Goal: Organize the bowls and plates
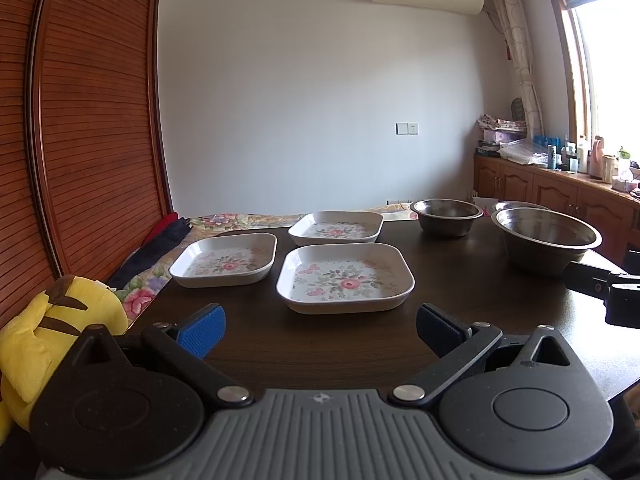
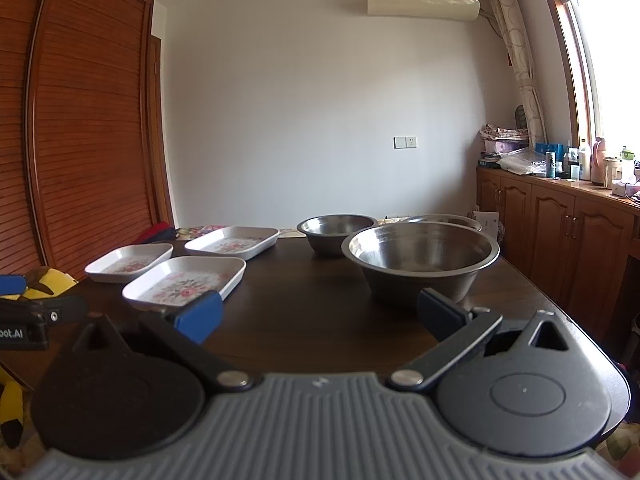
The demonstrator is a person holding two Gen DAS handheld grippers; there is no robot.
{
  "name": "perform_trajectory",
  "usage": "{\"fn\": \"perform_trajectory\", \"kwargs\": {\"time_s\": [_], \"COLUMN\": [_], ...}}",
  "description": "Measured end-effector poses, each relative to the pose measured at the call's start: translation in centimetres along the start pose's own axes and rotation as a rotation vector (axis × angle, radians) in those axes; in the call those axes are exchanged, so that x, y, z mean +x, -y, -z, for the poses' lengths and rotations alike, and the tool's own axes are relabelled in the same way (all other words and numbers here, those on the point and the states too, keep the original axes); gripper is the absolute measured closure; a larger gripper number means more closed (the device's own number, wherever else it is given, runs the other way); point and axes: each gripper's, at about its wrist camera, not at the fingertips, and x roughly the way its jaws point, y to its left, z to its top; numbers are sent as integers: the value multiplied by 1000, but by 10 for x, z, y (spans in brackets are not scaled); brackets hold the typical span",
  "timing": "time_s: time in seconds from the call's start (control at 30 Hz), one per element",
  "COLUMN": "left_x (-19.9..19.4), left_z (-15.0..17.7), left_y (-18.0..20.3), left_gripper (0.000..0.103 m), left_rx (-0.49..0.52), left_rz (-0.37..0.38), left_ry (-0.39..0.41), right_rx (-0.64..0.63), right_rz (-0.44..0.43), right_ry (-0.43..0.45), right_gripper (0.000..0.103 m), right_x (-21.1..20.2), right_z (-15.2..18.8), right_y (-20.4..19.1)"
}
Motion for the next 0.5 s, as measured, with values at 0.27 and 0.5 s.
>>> {"fn": "perform_trajectory", "kwargs": {"time_s": [0.27, 0.5], "left_x": [0, 0], "left_z": [1, 1], "left_y": [0, 0], "left_gripper": [0, 0], "left_rx": [0, 0], "left_rz": [-1, 0], "left_ry": [1, 1], "right_rx": [-1, -1], "right_rz": [1, 2], "right_ry": [0, 1], "right_gripper": [0, 0], "right_x": [0, 0], "right_z": [0, 0], "right_y": [4, 4]}}
